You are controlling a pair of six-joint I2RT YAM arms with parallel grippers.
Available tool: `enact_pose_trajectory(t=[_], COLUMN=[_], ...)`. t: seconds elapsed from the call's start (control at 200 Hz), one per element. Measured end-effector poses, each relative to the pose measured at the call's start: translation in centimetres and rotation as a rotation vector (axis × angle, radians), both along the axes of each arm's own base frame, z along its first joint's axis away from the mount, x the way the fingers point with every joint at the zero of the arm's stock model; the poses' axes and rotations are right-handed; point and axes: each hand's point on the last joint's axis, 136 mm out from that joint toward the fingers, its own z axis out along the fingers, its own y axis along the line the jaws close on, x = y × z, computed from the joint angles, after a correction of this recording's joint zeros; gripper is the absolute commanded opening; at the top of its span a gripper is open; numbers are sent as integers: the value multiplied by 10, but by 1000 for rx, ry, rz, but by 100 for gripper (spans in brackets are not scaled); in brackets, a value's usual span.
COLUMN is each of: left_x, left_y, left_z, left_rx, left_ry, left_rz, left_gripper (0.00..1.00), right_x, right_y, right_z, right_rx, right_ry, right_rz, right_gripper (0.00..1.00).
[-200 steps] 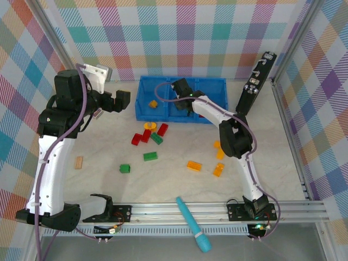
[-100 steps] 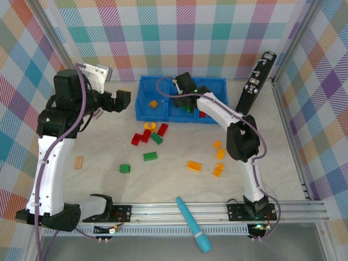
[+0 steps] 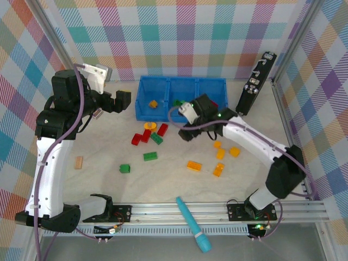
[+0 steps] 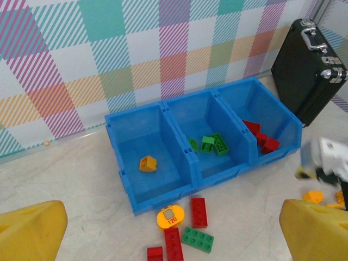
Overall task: Sort the legos into containers by color
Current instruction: Pick up the lego from the bottom-center of the table.
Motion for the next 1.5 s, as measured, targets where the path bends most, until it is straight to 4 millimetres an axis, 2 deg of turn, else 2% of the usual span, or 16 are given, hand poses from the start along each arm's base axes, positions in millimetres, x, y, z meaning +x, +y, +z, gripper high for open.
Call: enact_pose_trajectory(t=[0.135, 0.21, 0.34, 0.44, 0.59, 0.73, 1.01, 1.11, 1.225, 1.395, 1.5], left_x=[0, 0, 3, 5, 5, 4, 4, 4, 5, 5, 6], left_y=[-2, -3, -4, -4, -4, -4, -2, -2, -1, 0, 0], left_z=[2, 1, -1, -2, -2, 1, 5, 5, 4, 4, 3], left_rx=[-11, -16, -19, -21, -21, -22, -23, -21, -18, -16, -15], left_ry=[1, 5, 15, 20, 20, 15, 4, 4, 4, 4, 8], left_rz=[-6, -10, -11, -9, -9, -8, 0, 3, 10, 16, 17], left_gripper=[100, 100, 100, 100, 100, 100, 100, 100, 100, 100, 100], right_x=[-59, -88, -112, -119, -123, -115, -98, -96, -97, -105, -109], right_y=[-14, -23, -23, -16, -13, -15, -14, -12, -11, -9, -7], right_z=[-24, -31, -38, -52, -87, -115, -157, -159, -161, -164, -165], right_rx=[-15, -5, -13, -59, -160, -259, -393, -405, -409, -386, -375], right_ry=[35, 33, 23, 38, 70, 75, 91, 97, 111, 173, 201], right_rz=[90, 139, 210, 258, 312, 327, 331, 336, 353, 373, 381], right_gripper=[83, 88, 92, 93, 93, 93, 91, 87, 79, 51, 40])
